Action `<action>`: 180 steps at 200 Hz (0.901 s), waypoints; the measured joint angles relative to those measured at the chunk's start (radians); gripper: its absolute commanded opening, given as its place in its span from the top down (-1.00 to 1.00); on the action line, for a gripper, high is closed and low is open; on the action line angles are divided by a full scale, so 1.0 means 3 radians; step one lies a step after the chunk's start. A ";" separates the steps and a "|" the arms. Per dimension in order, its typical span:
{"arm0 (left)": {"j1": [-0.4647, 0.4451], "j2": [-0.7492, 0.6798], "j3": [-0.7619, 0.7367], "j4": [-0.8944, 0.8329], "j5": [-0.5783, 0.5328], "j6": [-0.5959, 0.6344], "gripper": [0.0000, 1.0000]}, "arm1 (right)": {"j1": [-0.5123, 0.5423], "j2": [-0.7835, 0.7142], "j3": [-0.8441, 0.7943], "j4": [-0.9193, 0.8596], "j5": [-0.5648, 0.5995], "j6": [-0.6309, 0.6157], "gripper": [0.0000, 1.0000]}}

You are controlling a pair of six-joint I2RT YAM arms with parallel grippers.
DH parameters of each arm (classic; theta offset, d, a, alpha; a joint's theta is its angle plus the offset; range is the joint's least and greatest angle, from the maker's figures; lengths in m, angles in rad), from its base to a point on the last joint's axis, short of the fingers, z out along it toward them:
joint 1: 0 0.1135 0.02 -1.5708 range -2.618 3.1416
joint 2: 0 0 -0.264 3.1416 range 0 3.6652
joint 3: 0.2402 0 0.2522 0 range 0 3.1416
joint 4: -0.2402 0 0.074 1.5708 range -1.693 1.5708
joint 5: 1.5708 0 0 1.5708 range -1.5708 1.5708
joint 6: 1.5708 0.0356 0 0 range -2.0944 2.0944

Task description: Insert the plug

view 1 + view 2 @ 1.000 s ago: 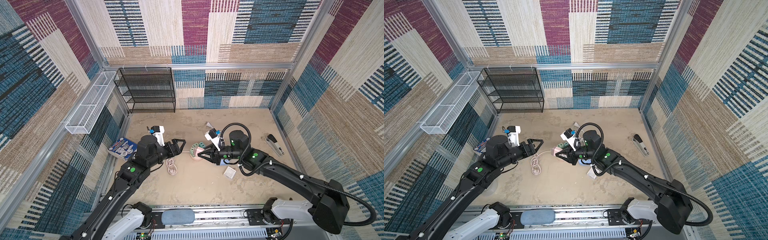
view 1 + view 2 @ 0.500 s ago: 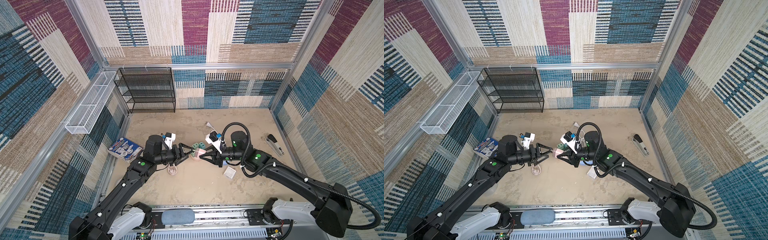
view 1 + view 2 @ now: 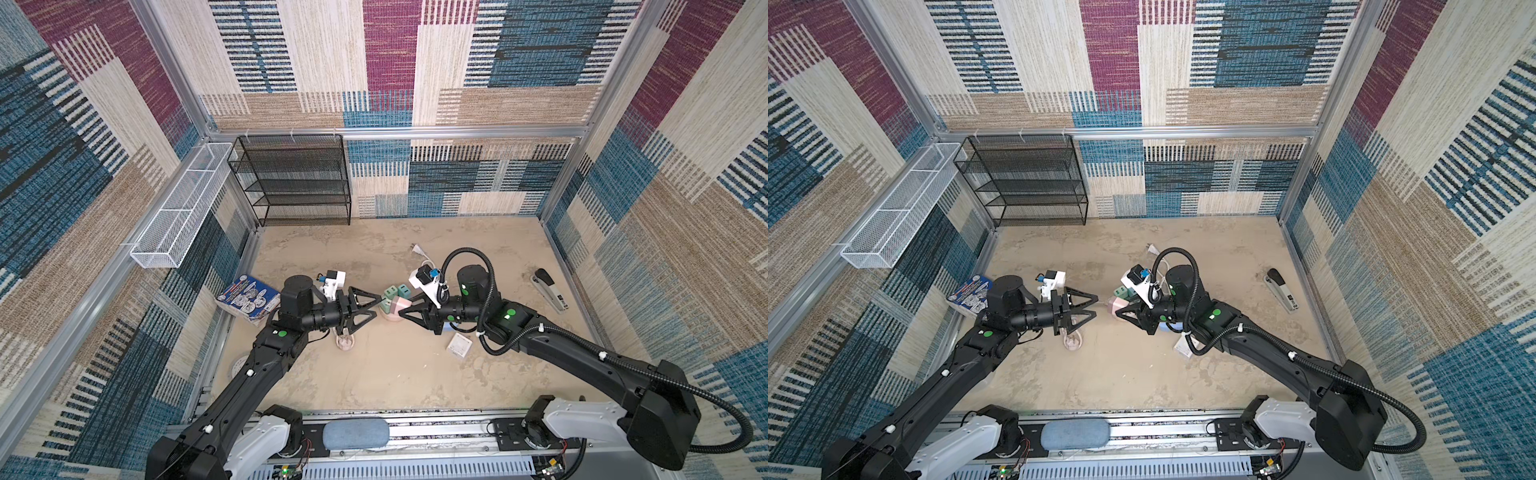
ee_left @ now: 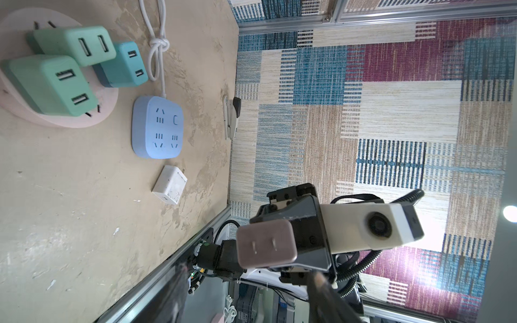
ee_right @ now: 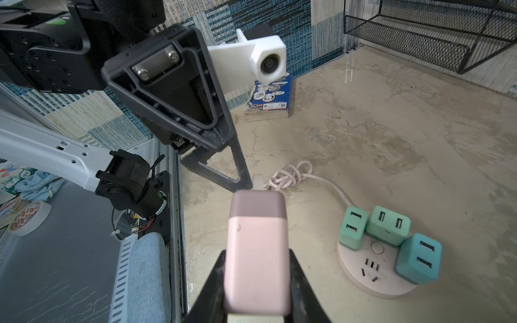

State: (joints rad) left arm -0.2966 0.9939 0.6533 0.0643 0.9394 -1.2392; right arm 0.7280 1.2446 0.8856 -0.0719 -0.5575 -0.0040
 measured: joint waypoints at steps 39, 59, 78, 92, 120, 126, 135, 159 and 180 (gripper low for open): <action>0.0000 0.0000 -0.0017 0.0098 0.0085 -0.0136 -0.43 | 0.0008 0.0135 0.0045 0.0006 -0.0003 -0.0001 1.00; 0.0000 0.0018 -0.0060 0.0200 0.0118 -0.0186 -0.42 | 0.0033 0.0193 0.0089 0.0024 -0.0003 -0.0004 1.00; 0.0000 0.0034 -0.0116 0.0277 0.0121 -0.0240 -0.41 | 0.0081 0.0221 0.0120 0.0056 0.0006 -0.0028 1.00; 0.0000 0.0046 -0.0159 0.0338 0.0120 -0.0310 -0.39 | 0.0160 0.0262 0.0163 0.0079 0.0045 -0.0067 1.00; 0.0000 0.0067 -0.0200 0.0444 0.0121 -0.0347 -0.33 | 0.0356 0.0352 0.0224 0.0089 0.0170 -0.0172 1.00; 0.0000 0.0071 -0.0203 0.0456 0.0121 -0.0356 -0.31 | 0.0385 0.0374 0.0239 0.0085 0.0203 -0.0181 1.00; 0.0000 0.0078 -0.0206 0.0481 0.0121 -0.0389 -0.27 | 0.0427 0.0409 0.0257 0.0089 0.0243 -0.0211 1.00; 0.0006 0.0079 -0.0211 0.0498 0.0114 -0.0427 -0.21 | 0.0444 0.0437 0.0278 0.0123 0.0323 -0.0254 1.00; 0.0005 0.0053 -0.0215 0.0498 0.0112 -0.0434 -0.18 | 0.0454 0.0427 0.0277 0.0155 0.0403 -0.0258 1.00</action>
State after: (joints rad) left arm -0.2951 1.0100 0.5888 0.2138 0.9730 -1.3693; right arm 0.8642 1.3727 0.9688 -0.0254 -0.4366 -0.0814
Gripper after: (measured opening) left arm 0.597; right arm 0.283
